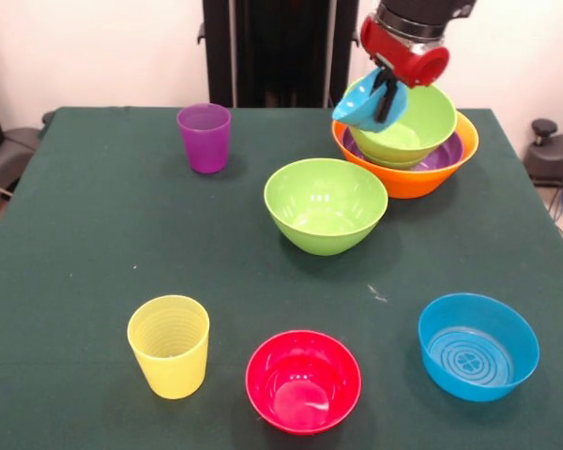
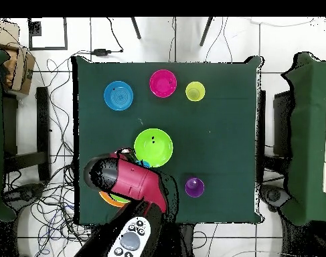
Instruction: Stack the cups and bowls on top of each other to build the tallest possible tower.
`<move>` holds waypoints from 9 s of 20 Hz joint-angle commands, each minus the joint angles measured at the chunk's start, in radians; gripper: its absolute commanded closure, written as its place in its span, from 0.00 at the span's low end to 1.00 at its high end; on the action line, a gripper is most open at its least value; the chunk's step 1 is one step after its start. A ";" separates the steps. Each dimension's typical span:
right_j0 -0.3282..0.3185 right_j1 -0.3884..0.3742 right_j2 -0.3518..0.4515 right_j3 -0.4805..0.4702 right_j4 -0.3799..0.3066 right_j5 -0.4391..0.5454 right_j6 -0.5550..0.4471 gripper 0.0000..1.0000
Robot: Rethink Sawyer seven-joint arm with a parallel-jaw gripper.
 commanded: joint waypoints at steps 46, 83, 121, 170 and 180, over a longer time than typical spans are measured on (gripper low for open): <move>0.011 -0.041 0.100 0.168 -0.081 -0.075 0.078 1.00; 0.073 -0.061 0.079 0.119 -0.038 0.026 0.120 0.00; 0.010 -0.010 0.094 0.128 -0.066 -0.051 0.099 0.00; 0.054 -0.016 0.064 0.106 -0.044 -0.001 0.111 0.00; 0.031 -0.030 0.065 0.120 -0.050 -0.008 0.095 0.00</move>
